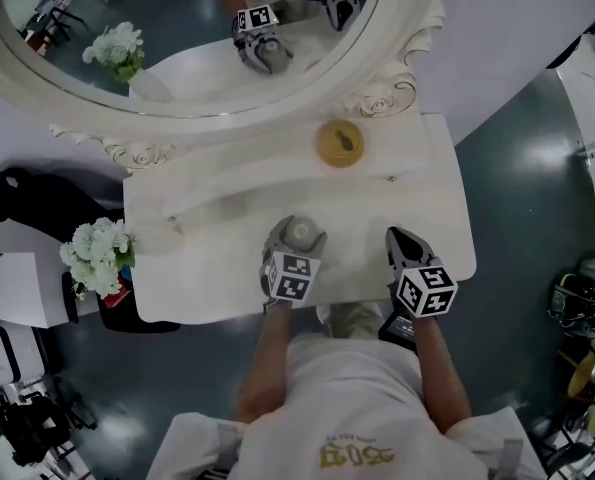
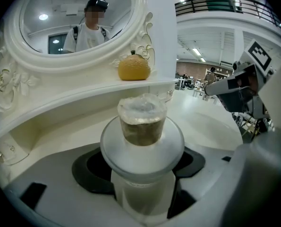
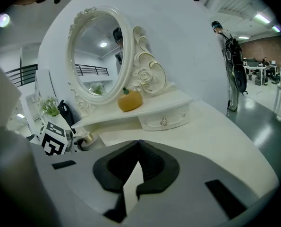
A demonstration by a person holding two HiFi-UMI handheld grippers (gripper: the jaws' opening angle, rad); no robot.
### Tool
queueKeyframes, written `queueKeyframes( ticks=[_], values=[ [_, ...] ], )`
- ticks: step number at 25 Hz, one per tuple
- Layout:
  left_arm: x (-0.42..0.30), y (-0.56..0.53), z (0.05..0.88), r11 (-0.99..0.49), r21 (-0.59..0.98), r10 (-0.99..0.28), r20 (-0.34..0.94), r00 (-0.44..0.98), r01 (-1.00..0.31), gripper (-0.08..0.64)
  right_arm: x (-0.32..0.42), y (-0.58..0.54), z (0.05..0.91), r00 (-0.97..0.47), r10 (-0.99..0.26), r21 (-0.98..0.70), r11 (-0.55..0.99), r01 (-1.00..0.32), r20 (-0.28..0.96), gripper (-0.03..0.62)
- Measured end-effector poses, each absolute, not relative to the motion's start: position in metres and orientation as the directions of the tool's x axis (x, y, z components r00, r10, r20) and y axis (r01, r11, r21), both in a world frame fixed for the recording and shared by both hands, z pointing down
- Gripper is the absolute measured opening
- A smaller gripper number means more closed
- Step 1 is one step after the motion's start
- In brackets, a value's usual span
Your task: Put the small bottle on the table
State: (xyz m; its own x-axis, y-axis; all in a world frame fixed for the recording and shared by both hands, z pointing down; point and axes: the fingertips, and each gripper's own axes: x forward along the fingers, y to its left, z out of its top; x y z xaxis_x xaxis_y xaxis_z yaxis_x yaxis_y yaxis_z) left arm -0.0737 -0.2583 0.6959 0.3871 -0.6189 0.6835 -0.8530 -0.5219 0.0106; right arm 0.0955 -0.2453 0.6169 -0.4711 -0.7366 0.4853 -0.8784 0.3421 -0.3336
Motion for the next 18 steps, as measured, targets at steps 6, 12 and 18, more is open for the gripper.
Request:
queueKeyframes(
  ticks=[6, 12, 18],
  values=[
    [-0.075, -0.257, 0.697, -0.503, 0.028, -0.621, 0.684, 0.384, -0.864, 0.356, 0.1, -0.243, 0.611, -0.46, -0.749, -0.32, 0.339, -0.885, 0.477, 0.012],
    [-0.077, -0.254, 0.686, -0.484, 0.061, -0.628, 0.671, 0.395, -0.873, 0.357, 0.093, -0.239, 0.602, -0.465, -0.754, -0.31, 0.353, -0.883, 0.464, 0.012],
    [-0.083, -0.25, 0.676, -0.438, 0.122, -0.644, 0.648, 0.406, -0.89, 0.38, 0.083, -0.234, 0.589, -0.474, -0.765, -0.296, 0.375, -0.878, 0.436, 0.012]
  ],
)
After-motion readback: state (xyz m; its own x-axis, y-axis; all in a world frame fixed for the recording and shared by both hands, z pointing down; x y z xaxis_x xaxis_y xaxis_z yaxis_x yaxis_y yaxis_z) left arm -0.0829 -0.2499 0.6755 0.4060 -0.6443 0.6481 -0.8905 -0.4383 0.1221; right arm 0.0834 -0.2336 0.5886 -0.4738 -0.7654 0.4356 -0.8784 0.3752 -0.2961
